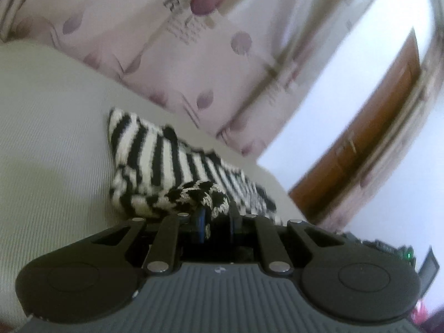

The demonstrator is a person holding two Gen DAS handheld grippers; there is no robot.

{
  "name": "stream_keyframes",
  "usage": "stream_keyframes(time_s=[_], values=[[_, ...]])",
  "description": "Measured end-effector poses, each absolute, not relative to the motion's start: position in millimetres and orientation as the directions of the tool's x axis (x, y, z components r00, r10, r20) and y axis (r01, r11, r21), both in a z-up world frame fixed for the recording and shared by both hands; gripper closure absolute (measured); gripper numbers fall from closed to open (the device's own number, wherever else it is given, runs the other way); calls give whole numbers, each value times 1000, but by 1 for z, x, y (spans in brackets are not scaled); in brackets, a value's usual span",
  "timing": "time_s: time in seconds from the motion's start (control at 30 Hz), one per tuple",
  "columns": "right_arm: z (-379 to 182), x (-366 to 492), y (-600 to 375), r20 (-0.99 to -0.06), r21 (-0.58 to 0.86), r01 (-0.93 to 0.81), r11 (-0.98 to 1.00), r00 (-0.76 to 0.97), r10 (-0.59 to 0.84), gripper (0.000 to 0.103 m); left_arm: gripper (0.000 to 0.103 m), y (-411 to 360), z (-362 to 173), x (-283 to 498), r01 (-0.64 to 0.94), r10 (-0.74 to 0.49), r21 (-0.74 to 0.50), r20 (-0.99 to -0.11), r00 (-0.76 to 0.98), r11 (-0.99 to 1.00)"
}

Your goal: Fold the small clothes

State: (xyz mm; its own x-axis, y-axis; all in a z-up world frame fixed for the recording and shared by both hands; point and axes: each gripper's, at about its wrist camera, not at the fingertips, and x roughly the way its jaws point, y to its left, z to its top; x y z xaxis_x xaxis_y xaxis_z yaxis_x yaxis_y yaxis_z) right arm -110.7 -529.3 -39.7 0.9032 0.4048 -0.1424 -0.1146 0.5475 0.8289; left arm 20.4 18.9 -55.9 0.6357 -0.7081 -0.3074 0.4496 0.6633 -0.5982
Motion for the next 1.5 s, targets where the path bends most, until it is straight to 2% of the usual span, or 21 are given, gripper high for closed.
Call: stream_keyframes(time_s=[0.27, 0.47, 0.63, 0.77, 0.83, 0.87, 0.9, 0.93, 0.97, 1.0, 1.03, 1.07, 1.23, 1.37, 1.43, 1.5], values=[[-49, -9, -571, -150, 848, -72, 525, 918, 368, 93, 87, -4, -45, 116, 325, -611, -622, -321, 724, 712], [-88, 63, -591, -215, 869, 28, 495, 920, 327, 93, 87, -32, -70, 192, 233, -564, -626, -404, 720, 744], [-124, 102, -599, -253, 884, 88, 460, 916, 312, 93, 86, -37, -94, 222, 182, -538, -630, -437, 721, 755], [-140, 118, -605, -229, 912, 90, 399, 921, 315, 90, 81, -35, -100, 230, 169, -535, -643, -430, 727, 747], [-145, 126, -605, -234, 914, 99, 395, 921, 311, 89, 72, -35, -100, 233, 168, -530, -641, -428, 732, 749], [-147, 129, -605, -240, 912, 109, 395, 923, 300, 88, 63, -34, -99, 234, 168, -534, -648, -424, 732, 743], [-149, 130, -606, -238, 915, 113, 387, 926, 292, 86, 50, -33, -99, 235, 166, -534, -654, -416, 736, 738], [-151, 131, -606, -230, 919, 112, 377, 931, 285, 77, 41, -31, -96, 234, 163, -523, -655, -402, 751, 737], [-153, 130, -607, -221, 924, 111, 365, 936, 274, 68, 25, -29, -93, 231, 163, -511, -654, -385, 769, 739], [-154, 128, -607, -210, 929, 110, 353, 943, 259, 47, 13, -27, -90, 229, 160, -497, -655, -369, 785, 739], [-154, 124, -607, -193, 935, 102, 340, 950, 246, 26, 10, -23, -87, 227, 154, -482, -655, -356, 801, 740], [-154, 120, -607, -181, 939, 96, 332, 955, 236, 20, 10, -21, -83, 224, 153, -472, -651, -349, 810, 743], [-142, 90, -605, -143, 931, 49, 362, 961, 236, 19, 10, -8, -74, 214, 180, -442, -554, -386, 810, 813], [-132, 50, -593, -202, 865, 48, 499, 944, 260, 19, 16, 7, -84, 206, 193, -451, -499, -471, 758, 845], [-133, 31, -583, -263, 813, 62, 579, 926, 270, 19, 18, 11, -92, 206, 195, -466, -496, -512, 721, 846], [-133, 17, -573, -318, 751, 77, 656, 912, 257, 19, 27, 10, -101, 205, 198, -486, -505, -537, 690, 840]])
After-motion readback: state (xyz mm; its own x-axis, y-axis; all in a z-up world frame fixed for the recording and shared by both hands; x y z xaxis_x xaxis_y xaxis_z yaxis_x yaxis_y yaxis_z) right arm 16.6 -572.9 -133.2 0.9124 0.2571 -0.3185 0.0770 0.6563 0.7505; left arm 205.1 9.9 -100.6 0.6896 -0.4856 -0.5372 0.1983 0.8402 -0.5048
